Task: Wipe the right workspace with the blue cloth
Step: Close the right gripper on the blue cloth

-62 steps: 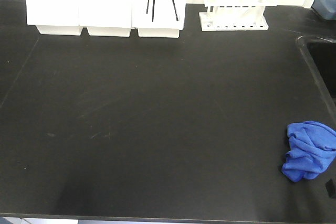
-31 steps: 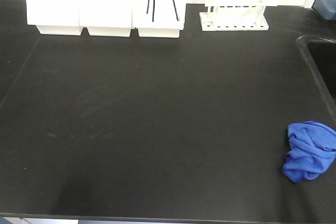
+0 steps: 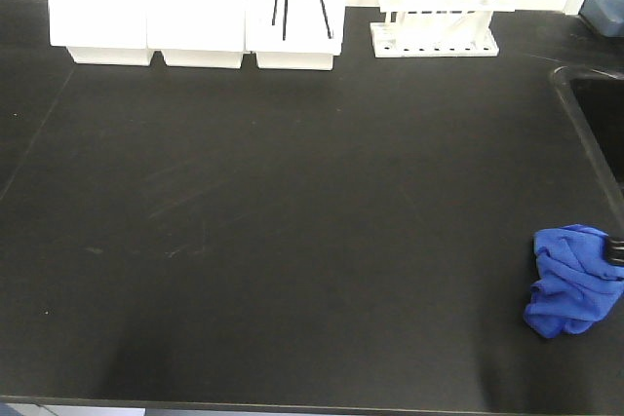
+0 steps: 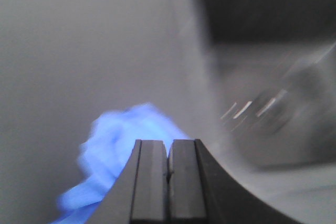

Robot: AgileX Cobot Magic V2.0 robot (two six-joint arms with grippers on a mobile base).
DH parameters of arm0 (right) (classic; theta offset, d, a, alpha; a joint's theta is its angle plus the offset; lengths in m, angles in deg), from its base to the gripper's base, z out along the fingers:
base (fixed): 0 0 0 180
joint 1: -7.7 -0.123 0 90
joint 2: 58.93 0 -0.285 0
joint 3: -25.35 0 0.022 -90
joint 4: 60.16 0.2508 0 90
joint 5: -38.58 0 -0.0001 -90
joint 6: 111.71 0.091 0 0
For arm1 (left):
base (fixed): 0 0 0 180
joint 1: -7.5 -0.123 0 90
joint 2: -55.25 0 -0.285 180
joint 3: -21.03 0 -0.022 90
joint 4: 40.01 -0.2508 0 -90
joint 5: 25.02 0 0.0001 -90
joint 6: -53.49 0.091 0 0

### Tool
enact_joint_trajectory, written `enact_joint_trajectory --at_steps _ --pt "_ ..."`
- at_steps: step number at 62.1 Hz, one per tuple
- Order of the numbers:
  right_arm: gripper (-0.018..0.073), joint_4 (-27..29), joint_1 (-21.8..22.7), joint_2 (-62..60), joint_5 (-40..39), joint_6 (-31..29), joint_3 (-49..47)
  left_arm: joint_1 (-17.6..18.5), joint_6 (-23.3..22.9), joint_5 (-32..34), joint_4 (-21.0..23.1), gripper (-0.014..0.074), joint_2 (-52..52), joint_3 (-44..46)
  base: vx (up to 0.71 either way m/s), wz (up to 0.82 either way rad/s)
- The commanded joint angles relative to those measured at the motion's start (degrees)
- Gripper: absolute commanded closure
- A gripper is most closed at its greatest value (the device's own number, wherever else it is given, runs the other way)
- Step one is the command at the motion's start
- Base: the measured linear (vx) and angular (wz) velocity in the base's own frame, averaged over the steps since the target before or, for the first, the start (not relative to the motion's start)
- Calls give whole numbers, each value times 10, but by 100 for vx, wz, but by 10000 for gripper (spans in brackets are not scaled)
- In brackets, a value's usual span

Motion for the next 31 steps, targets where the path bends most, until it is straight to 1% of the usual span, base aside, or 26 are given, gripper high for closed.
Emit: enact_joint_trajectory --at_steps 1,5,13,22,26,31 --pt "480 -6 3 51 -54 -9 -20 -3 -5 46 -1 602 -9 -18 0 0" --pt "431 -3 3 88 -67 -14 -20 -3 -5 46 -1 602 -9 -18 0 0" --pt "298 -3 3 138 -90 -14 -20 -3 -5 46 -1 602 -9 -18 0 0" --pt "109 -2 3 181 -131 -14 -20 -3 -5 46 -1 602 -9 -18 0 0" --pt "53 -1 3 200 -159 -13 -20 -3 -5 46 -1 602 -9 -18 0 0" --pt "20 6 3 229 -173 -13 -20 -3 -5 46 -1 602 -9 -18 0 0"
